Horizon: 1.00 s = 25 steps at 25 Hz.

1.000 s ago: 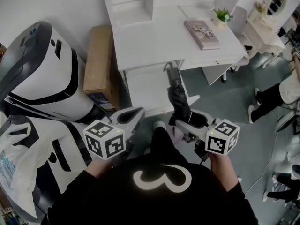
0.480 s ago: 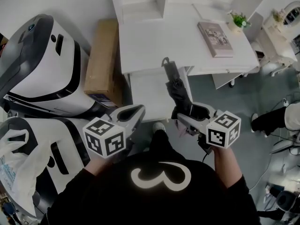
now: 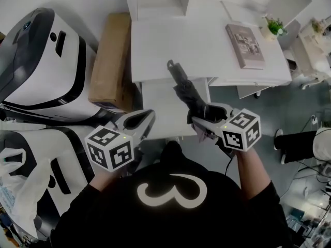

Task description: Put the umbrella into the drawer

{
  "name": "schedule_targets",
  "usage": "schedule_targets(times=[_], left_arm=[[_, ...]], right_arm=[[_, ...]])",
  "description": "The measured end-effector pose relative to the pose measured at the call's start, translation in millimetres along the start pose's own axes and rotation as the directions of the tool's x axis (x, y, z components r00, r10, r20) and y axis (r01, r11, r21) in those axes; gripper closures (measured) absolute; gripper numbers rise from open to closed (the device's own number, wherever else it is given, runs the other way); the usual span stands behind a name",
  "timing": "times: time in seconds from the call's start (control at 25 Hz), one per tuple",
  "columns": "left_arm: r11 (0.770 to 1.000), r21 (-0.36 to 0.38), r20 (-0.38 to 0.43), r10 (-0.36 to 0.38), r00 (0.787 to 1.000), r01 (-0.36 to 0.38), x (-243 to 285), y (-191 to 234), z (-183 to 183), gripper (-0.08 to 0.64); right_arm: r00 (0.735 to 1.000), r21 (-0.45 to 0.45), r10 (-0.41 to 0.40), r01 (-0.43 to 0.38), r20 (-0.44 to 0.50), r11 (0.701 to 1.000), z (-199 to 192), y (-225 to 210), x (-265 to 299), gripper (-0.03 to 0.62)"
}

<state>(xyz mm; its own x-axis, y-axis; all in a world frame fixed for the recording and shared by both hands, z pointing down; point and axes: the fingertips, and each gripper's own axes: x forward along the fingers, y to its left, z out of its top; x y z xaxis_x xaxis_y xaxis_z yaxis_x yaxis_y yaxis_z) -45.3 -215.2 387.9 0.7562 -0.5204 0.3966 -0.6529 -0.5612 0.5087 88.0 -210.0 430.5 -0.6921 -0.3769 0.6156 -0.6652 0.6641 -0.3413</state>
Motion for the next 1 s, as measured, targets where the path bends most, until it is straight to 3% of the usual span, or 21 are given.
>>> schedule_targets(times=[0.44,0.76,1.0], left_arm=[[0.996,-0.059,-0.022,0.068,0.997,-0.069,16,36,-6,0.551],[0.985,-0.113,-0.015,0.128,0.992,-0.129,16,65,-6,0.551],[0.979,-0.142,-0.022,0.145,0.989,-0.146,21,74,-7,0.551]], right_arm=[[0.976,-0.154,0.024,-0.058,-0.217,0.986,-19,-28,56,0.362],[0.918,-0.216,0.036,-0.130,-0.394,0.968,-57,-43,105,0.362],[0.866,-0.231,0.007,-0.140,-0.500,0.963,-90,-66,138,0.362]])
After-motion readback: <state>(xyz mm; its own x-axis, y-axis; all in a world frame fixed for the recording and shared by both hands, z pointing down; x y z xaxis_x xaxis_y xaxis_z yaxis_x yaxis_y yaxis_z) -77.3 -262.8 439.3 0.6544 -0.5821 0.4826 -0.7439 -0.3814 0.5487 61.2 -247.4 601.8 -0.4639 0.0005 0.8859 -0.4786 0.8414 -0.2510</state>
